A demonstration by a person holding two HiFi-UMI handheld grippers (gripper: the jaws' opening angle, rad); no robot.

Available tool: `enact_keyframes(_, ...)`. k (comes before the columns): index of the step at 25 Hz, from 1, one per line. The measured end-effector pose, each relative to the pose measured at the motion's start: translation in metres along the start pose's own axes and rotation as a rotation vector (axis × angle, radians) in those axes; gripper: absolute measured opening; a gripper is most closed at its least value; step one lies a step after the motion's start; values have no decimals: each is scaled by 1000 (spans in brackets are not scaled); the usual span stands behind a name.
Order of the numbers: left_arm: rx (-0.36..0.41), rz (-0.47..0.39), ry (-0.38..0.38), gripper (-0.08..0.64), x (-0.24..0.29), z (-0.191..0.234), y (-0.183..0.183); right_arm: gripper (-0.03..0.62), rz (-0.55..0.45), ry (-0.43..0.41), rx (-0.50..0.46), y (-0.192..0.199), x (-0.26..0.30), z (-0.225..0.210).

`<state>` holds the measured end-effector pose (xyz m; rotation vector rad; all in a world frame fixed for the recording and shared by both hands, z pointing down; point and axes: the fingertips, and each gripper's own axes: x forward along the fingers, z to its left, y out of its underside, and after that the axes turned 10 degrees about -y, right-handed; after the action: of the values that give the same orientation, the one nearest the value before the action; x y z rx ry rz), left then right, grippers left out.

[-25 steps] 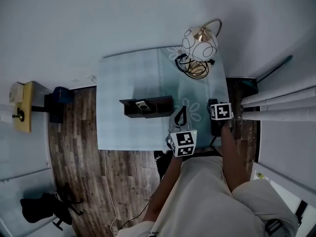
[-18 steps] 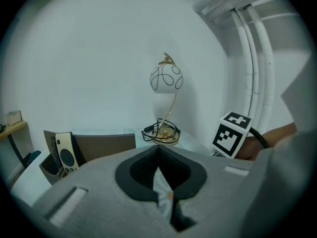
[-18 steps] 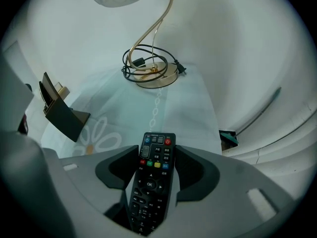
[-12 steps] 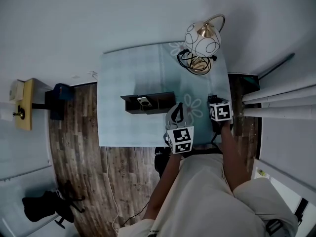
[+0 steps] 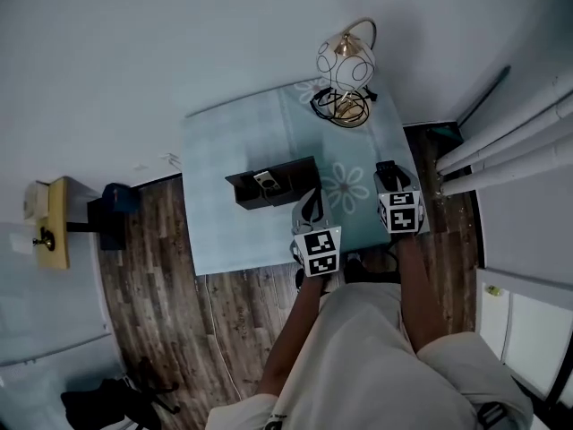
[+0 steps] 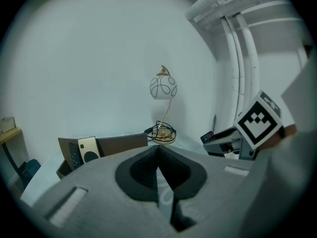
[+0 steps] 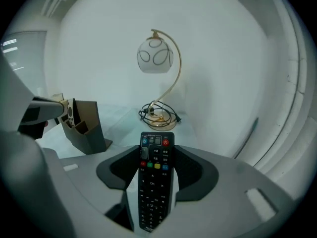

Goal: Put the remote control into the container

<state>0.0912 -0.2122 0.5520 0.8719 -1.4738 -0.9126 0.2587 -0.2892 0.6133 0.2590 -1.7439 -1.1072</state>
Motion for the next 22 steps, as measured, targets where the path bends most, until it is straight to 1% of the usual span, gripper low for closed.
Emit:
enact_keyframes(4, 6, -11, 5, 5, -25, 17, 5, 219, -92, 46, -14, 0, -26, 24)
enact_keyframes(9, 4, -23, 6, 5, -52, 44, 14, 219, -149, 80, -14, 4, -45, 54)
enact_keyframes(15, -33, -28, -11, 5, -82, 85, 25, 218, -175, 74, -17, 11, -60, 100)
enact_keyframes(19, -41, -25, -17, 5, -104, 111, 37, 219, -186, 54, -21, 18, -65, 136)
enact_keyframes(22, -35, -25, -15, 5, -121, 129, 45, 218, -220, 39, -4, 18, -69, 160)
